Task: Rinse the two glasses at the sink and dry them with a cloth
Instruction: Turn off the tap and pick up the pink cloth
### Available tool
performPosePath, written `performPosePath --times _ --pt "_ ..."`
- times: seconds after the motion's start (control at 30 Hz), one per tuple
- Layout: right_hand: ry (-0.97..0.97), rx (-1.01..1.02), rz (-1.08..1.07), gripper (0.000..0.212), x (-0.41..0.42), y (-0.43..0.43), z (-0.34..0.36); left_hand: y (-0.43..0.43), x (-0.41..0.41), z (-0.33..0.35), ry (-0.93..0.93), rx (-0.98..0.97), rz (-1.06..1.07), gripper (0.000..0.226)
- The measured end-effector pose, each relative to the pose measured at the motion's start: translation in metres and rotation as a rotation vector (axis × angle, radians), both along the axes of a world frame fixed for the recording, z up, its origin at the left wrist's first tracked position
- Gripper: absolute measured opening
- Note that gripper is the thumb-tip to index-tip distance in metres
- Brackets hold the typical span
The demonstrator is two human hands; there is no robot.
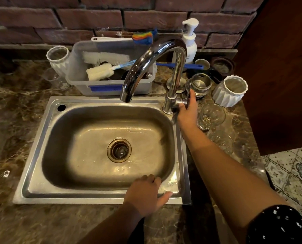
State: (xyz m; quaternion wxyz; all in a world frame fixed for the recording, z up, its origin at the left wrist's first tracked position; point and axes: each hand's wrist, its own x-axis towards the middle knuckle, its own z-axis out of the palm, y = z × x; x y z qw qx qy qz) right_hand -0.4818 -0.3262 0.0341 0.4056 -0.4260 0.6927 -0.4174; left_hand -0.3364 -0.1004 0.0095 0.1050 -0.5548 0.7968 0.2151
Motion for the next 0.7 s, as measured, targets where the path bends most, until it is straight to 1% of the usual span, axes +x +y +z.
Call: performPosePath --times 0.07,0.17,0.27,0.33,0.4,0.43,0.5,0.53,0.57,0.63,0.7 --pt "-0.012 0.011 0.037 0.069 0.0 0.003 0.0 0.001 0.0 -0.001 -0.016 0.0 0.003 0.067" --pt "-0.007 0.041 0.114 0.082 0.001 0.007 -0.001 0.002 0.001 -0.001 -0.013 -0.013 0.016 0.066" --pt "0.003 0.071 0.117 0.09 0.005 0.012 0.001 -0.007 -0.002 -0.006 -0.009 -0.036 0.039 0.065" --pt "-0.028 0.049 0.134 0.094 0.013 0.062 0.009 0.019 0.002 0.003 -0.018 -0.097 0.022 0.066" --pt "-0.012 0.089 0.156 0.092 0.012 0.08 0.007 0.007 -0.001 -0.003 0.008 -0.044 0.056 0.066" --pt "0.009 0.11 0.178 0.087 0.011 0.096 0.005 0.003 -0.002 -0.003 0.034 -0.011 0.089 0.066" --pt "0.03 0.11 0.264 0.075 0.011 0.133 0.009 0.001 0.001 -0.001 0.095 0.023 0.142 0.063" --pt "0.023 0.119 0.321 0.072 0.013 0.15 0.014 0.004 0.002 0.001 0.122 0.048 0.15 0.062" --pt "0.041 0.142 0.371 0.075 0.014 0.165 0.016 0.008 0.005 0.004 0.136 0.075 0.156 0.061" --pt "0.158 0.206 0.461 0.078 0.017 0.192 0.02 0.019 0.015 0.012 0.12 0.087 0.138 0.057" --pt "0.296 0.241 0.536 0.073 0.025 0.214 0.023 0.034 0.033 0.022 0.086 0.033 0.116 0.051"
